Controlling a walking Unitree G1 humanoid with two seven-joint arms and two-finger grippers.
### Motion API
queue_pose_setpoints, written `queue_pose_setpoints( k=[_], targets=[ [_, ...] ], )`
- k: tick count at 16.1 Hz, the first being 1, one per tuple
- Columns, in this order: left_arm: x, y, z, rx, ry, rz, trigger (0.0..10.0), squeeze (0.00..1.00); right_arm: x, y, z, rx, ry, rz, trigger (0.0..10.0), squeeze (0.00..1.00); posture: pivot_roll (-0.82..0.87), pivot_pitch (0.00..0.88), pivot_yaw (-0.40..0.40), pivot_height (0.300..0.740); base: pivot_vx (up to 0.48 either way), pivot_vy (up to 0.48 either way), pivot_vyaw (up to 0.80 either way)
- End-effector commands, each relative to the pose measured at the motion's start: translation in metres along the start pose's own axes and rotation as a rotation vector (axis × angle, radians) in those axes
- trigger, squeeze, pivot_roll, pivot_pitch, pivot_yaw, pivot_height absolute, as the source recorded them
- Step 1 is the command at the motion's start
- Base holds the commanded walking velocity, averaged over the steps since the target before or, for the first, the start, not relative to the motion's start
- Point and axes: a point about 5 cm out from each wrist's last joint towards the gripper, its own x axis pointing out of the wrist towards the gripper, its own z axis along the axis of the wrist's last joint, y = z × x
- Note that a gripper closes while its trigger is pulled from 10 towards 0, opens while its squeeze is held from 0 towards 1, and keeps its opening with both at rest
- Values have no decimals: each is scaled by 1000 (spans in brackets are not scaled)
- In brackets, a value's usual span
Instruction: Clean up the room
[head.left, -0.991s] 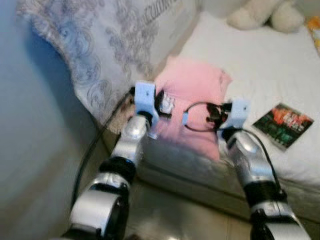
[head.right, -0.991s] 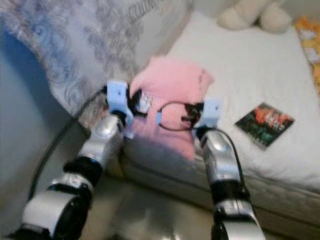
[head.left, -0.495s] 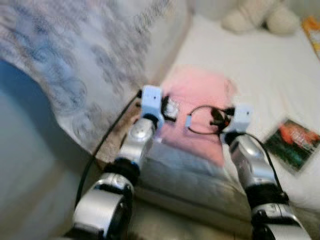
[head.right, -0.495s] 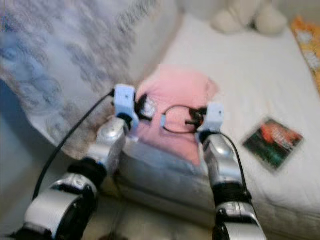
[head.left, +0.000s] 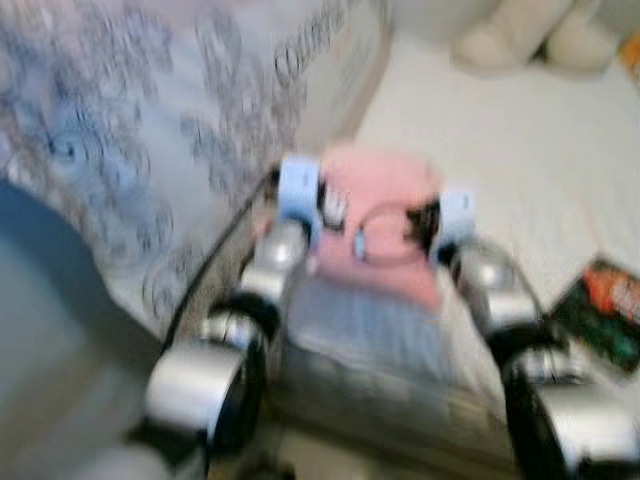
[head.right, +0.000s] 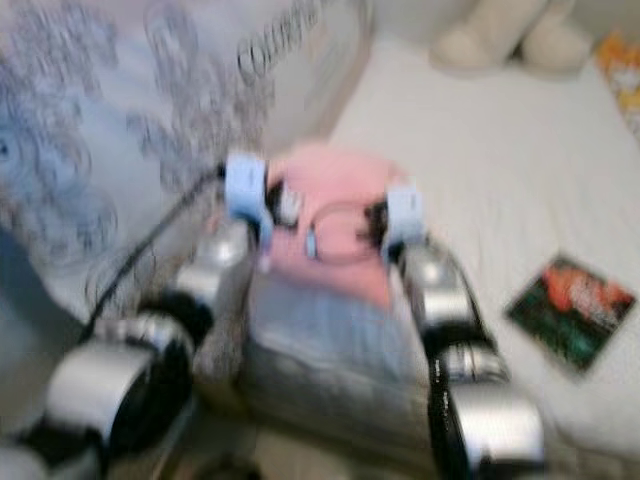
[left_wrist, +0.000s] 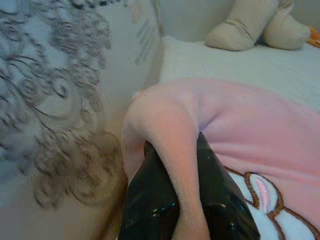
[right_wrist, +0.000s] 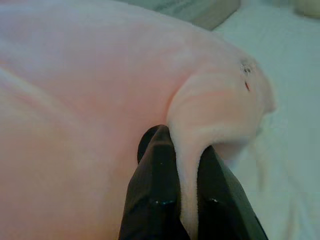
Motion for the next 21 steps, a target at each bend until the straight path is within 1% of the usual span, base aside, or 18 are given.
queue_pose_setpoints(
  k=[1,2,3,4,5,6,7,8,9,10,11,12,15,16,17,18,20,21],
  targets=[
    [0,29,3,-14,6,117,10000,0,1,-1,-4,-35,36,-28,10000,0,-31,0,47,740,0,0,0],
    [0,31,3,-1,25,123,10000,0,4,-3,3,-38,30,-41,10000,0,-32,0,47,740,0,0,0],
    [1,33,5,32,32,131,10000,0,6,-6,11,-7,9,-58,10000,0,-34,0,47,740,0,0,0],
    [2,33,7,33,27,130,10000,0,6,-9,15,21,-11,-79,10000,0,-34,0,44,740,0,0,0],
    [4,29,20,58,-53,85,10000,0,2,-19,24,93,-119,-151,10000,0,-29,0,36,740,480,0,0],
    [4,26,26,85,-109,57,10000,0,-4,-24,26,111,-196,-198,10000,0,-28,0,35,740,480,0,0],
    [4,25,28,91,-128,49,10000,0,-7,-25,26,121,-223,-213,10000,0,-28,0,35,740,480,0,0],
    [0,23,31,89,-191,35,10000,0,-22,-24,21,108,-288,-255,10000,0,-30,0,39,740,480,0,0],
    [-4,19,29,83,-229,20,10000,0,-36,-21,11,91,-310,-279,10000,0,-31,0,40,740,480,0,0],
    [-6,13,25,74,-230,9,10000,0,-42,-19,1,98,-287,-280,10000,0,-33,0,41,740,480,0,0],
    [-7,8,22,75,-225,2,10000,0,-43,-19,-7,105,-261,-281,10000,0,-33,0,41,740,480,0,0],
    [-6,3,18,59,-205,-13,10000,0,-40,-22,-11,101,-239,-280,10000,0,-49,0,48,740,480,0,0],
    [-2,-2,21,62,-192,-18,10000,0,-32,-23,-11,108,-211,-264,10000,0,-51,0,54,740,480,0,0],
    [0,0,24,64,-180,9,10000,0,-28,-20,-13,104,-178,-241,10000,0,-50,0,62,740,0,0,0],
    [2,5,25,71,-163,53,10000,0,-21,-15,-15,96,-123,-204,10000,0,-47,0,64,740,0,0,0],
    [3,8,26,81,-151,74,10000,0,-17,-12,-15,90,-104,-187,10000,0,-43,0,62,740,0,0,0],
    [4,22,24,87,-96,123,10000,0,-4,0,-6,50,-71,-115,10000,0,-44,0,60,740,0,0,0],
    [4,29,20,76,-62,152,10000,0,0,5,-6,23,-44,-87,10000,0,-44,6,60,740,0,0,0]
  ],
)
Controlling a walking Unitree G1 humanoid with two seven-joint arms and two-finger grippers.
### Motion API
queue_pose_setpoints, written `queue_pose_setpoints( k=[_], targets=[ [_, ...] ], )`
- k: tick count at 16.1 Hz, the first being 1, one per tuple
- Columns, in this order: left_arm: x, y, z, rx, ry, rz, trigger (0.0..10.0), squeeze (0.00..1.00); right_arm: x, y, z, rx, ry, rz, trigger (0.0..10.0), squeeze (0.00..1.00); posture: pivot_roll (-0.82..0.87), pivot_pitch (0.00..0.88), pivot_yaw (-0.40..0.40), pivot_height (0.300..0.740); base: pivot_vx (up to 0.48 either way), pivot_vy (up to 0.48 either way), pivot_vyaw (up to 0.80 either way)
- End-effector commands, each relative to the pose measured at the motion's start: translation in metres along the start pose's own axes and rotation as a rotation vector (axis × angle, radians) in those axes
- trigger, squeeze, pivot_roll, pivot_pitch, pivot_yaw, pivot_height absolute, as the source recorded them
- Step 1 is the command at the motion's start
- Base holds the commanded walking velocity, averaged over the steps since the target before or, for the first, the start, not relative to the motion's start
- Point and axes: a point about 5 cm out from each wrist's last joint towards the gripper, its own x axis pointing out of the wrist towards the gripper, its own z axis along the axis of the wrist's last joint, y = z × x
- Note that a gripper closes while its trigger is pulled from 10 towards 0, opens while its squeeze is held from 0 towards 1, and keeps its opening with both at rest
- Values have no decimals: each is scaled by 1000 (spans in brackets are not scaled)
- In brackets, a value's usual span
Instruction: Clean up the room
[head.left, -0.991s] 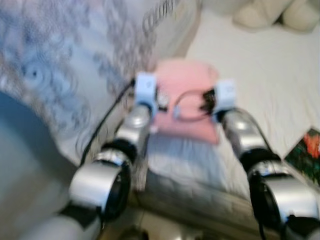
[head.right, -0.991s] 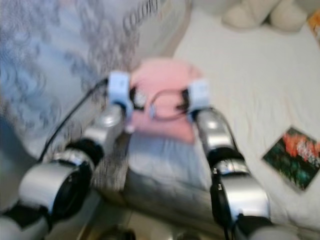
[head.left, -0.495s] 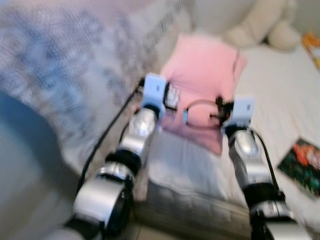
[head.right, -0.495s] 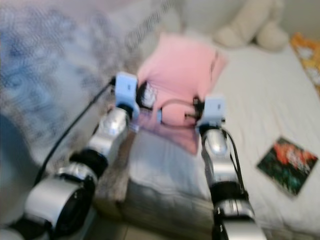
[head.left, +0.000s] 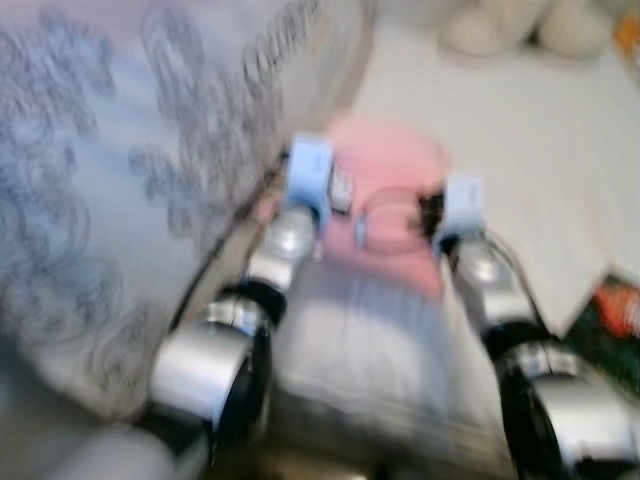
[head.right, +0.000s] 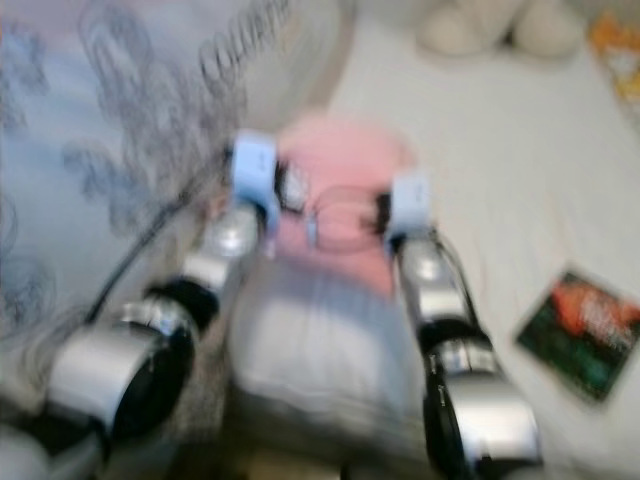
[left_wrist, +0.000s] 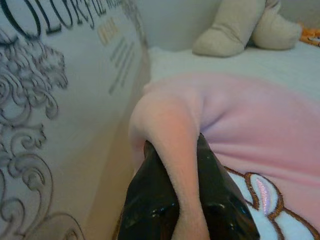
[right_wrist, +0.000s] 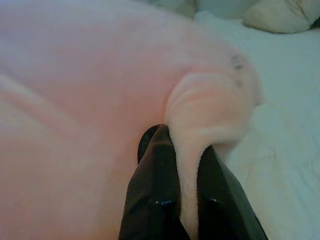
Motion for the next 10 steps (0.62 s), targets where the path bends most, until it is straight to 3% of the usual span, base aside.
queue_pose_setpoints(
  k=[1,2,3,4,8,10],
  targets=[
    [-2,39,-4,-2,25,150,10000,0,1,5,-8,-28,53,21,10000,0,-48,24,57,740,0,0,0],
    [-6,42,-15,3,69,160,10000,0,1,11,-14,-56,96,43,10000,0,-51,37,54,740,0,0,0],
    [-9,40,-25,-49,104,139,10000,0,-1,14,-22,-94,131,61,10000,0,-54,64,45,740,0,0,0],
    [-14,26,-40,-149,161,58,10000,0,-6,18,-36,-126,194,79,10000,0,-56,78,40,740,0,0,0],
    [-17,19,-50,-164,202,79,10000,0,-13,12,-52,-175,255,73,10000,0,-68,129,33,740,0,0,0],
    [-16,8,-46,-169,192,43,10000,0,-14,3,-52,-185,259,46,10000,0,-79,137,34,740,0,0,0]
  ],
)
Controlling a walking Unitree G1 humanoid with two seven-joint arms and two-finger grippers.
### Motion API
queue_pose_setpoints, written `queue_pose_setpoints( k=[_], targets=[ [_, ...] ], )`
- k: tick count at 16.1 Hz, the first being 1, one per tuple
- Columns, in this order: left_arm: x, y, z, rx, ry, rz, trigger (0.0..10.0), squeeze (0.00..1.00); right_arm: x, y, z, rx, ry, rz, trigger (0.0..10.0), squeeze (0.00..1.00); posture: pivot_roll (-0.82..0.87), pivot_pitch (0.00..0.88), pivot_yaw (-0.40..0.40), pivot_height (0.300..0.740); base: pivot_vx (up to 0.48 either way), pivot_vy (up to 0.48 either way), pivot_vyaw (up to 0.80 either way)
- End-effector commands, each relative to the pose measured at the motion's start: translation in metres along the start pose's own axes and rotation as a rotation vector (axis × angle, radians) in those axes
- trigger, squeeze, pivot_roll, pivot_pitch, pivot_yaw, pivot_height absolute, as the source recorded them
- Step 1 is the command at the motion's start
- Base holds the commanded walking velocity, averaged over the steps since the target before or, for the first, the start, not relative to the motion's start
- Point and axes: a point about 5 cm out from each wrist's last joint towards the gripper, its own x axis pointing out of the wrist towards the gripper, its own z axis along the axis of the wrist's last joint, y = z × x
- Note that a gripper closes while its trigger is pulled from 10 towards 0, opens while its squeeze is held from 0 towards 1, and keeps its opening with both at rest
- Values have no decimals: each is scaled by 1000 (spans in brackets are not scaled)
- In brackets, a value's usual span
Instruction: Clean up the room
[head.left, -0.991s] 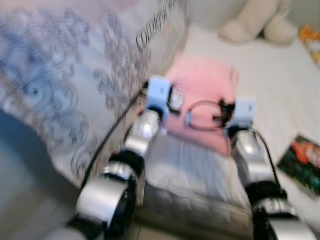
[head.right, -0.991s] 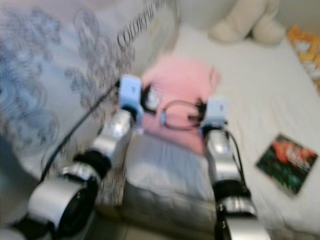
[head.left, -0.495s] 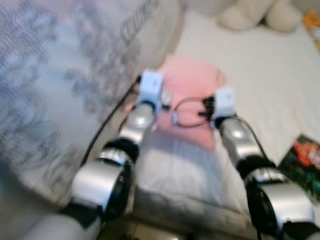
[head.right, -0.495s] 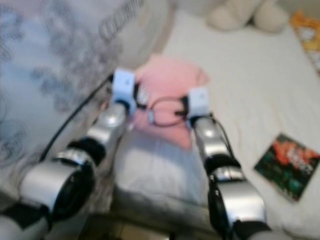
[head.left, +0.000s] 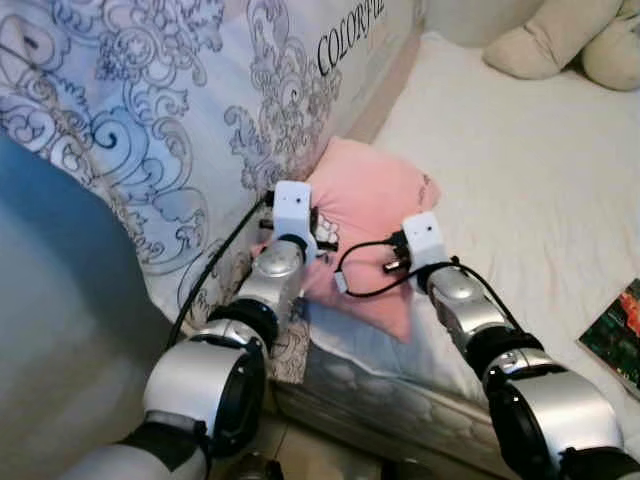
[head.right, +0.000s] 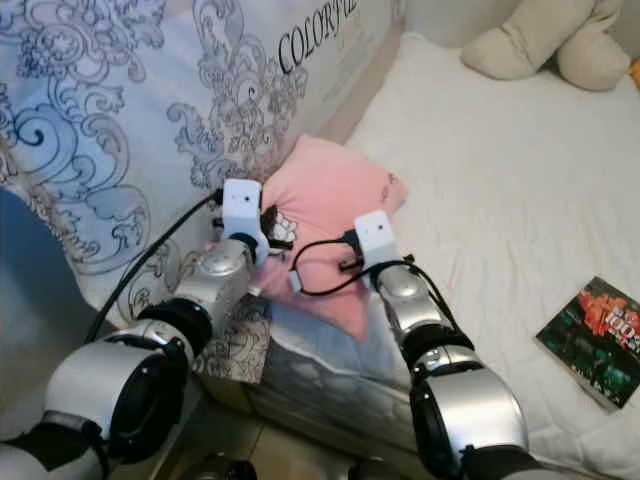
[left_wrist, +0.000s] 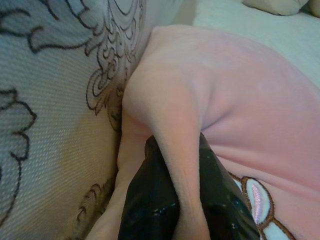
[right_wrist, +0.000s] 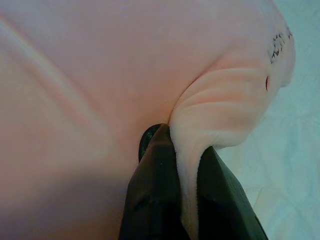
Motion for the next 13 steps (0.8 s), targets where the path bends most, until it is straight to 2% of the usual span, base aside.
queue_pose_setpoints(
  k=[1,3,5,7,8,9,10,11,12,13],
  targets=[
    [2,2,10,-9,-32,16,10000,0,-4,-17,-9,-13,31,-61,10000,0,-82,138,35,740,0,0,0],
    [5,-8,23,-3,-79,-18,10000,0,-6,-35,4,-50,-35,-163,10000,0,-90,141,36,740,0,0,0],
    [7,-13,40,35,-138,-40,10000,0,-5,-43,17,-34,-90,-203,10000,0,-97,149,36,740,0,0,0],
    [7,-8,39,68,-129,-20,10000,0,-5,-43,17,56,-101,-214,10000,0,-105,161,36,740,0,0,0],
    [6,-4,31,80,-101,-4,10000,0,-6,-42,10,176,-77,-227,10000,0,-116,172,33,740,0,0,0],
    [5,-2,23,94,-75,-3,10000,0,-6,-40,3,257,-44,-229,10000,0,-120,174,33,740,0,0,0],
    [3,-1,14,97,-47,2,10000,173,-6,-36,-5,306,-4,-218,10000,0,-121,178,34,740,0,0,0],
    [1,0,5,78,-14,11,10000,957,-6,-30,-12,322,41,-200,10000,0,-121,178,33,740,0,0,0],
    [0,1,-1,46,10,20,10000,1000,-6,-25,-17,323,72,-183,10000,0,-120,179,30,740,0,0,0],
    [-1,0,-5,16,25,30,10000,1000,-6,-22,-19,322,89,-176,10000,988,-118,183,29,740,0,0,0]
  ],
)
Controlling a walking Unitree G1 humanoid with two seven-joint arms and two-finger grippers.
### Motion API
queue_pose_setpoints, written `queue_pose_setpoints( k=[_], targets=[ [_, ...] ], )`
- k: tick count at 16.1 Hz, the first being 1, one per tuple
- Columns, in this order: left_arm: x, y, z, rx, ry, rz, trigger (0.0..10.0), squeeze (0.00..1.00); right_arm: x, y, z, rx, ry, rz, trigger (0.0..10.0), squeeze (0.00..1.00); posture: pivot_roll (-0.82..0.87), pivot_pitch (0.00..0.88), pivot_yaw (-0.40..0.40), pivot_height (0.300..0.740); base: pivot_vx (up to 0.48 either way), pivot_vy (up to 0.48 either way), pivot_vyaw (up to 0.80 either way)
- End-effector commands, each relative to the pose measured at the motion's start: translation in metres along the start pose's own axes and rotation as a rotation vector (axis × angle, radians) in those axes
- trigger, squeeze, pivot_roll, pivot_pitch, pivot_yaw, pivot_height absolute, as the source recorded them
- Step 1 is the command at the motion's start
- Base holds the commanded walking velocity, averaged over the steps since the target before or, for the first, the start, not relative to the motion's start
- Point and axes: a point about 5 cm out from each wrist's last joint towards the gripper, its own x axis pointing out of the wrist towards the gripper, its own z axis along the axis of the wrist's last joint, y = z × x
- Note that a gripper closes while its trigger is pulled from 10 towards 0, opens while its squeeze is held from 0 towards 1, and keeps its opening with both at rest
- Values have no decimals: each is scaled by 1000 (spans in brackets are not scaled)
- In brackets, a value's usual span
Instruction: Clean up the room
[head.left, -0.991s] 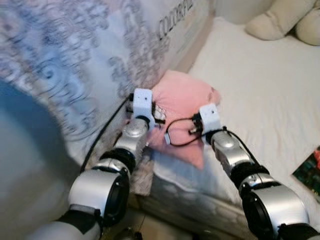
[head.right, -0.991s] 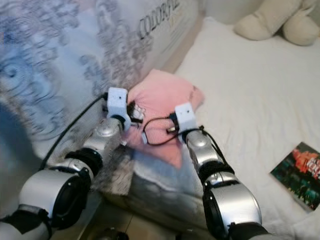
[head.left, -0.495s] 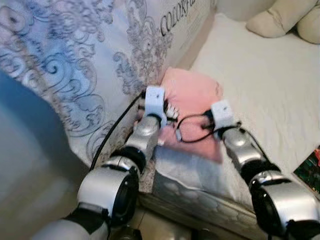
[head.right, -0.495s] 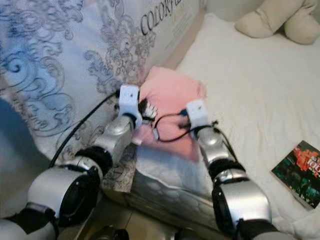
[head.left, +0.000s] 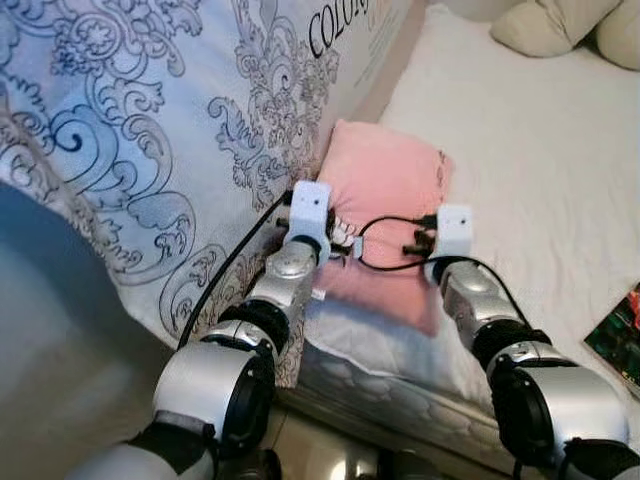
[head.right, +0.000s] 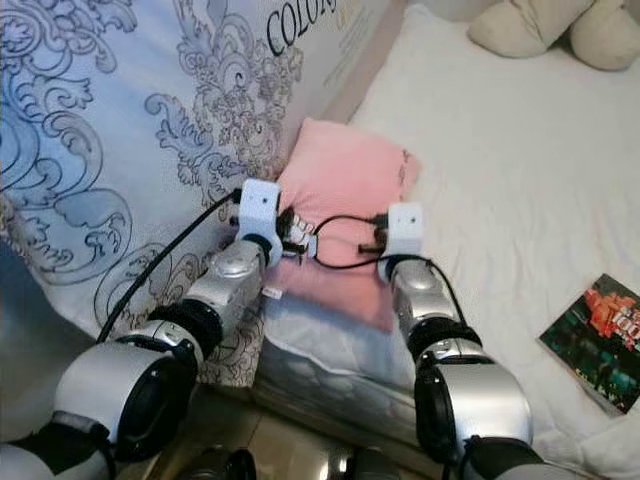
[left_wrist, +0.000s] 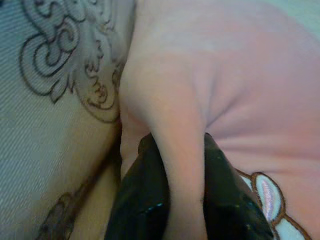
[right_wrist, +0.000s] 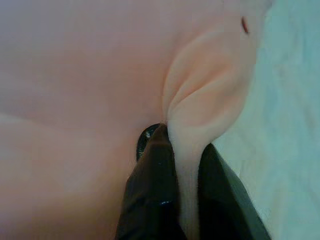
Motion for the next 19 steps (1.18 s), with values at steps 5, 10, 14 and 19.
queue_pose_setpoints(
  k=[5,10,14,19],
  targets=[
    [2,21,15,48,-54,80,10000,1000,-2,-7,-7,-31,33,-25,10000,1000,-107,183,17,740,0,0,0],
    [3,33,46,121,-201,75,10000,1000,-5,-11,-2,-31,-74,-66,10000,1000,-81,178,-8,740,0,0,0],
    [-3,36,60,249,-350,17,10000,1000,-22,9,-22,117,-175,-106,10000,1000,-65,130,-9,740,0,0,0],
    [-22,40,75,267,-552,-41,10000,1000,-64,20,-16,135,-332,-147,10000,1000,-31,30,-6,740,0,0,0]
  ],
)
